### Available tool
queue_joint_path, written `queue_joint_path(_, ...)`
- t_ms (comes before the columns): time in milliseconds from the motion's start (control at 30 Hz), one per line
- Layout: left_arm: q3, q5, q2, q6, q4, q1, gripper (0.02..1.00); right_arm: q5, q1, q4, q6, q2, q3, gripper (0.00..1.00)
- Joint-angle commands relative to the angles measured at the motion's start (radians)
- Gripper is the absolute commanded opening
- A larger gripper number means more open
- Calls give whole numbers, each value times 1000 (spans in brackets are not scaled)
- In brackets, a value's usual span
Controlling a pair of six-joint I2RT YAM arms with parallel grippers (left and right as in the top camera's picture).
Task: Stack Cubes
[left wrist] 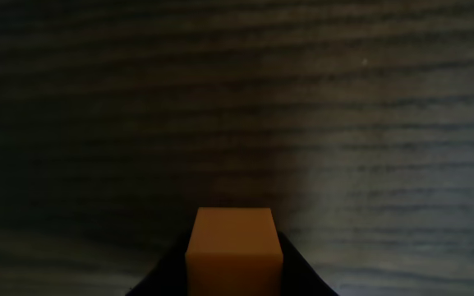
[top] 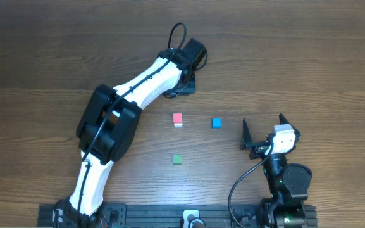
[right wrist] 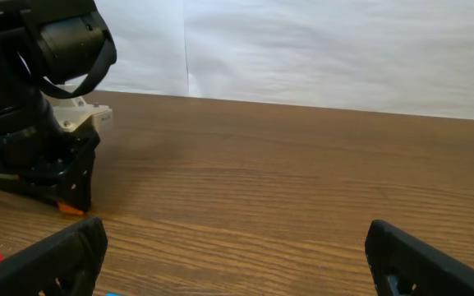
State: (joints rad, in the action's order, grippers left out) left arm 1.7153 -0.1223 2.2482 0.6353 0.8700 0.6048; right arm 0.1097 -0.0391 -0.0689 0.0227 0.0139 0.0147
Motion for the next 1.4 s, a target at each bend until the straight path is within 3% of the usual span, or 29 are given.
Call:
queue_joint_path(33, 19, 5, -138, 1, 33, 5, 128, -6, -6, 2, 1, -7, -9, 993)
queue_joint_path(233, 19, -45, -261, 55, 158, 53, 42, -6, -6, 2, 1, -7, -9, 993)
queue_joint_path(467, 16, -74, -300, 175, 276, 159, 40, -6, -6, 2, 1, -7, -9, 993)
queue_joint_path(1400, -294, -76, -419, 290, 121, 191, 42, -6, -6, 2, 1, -7, -10, 991)
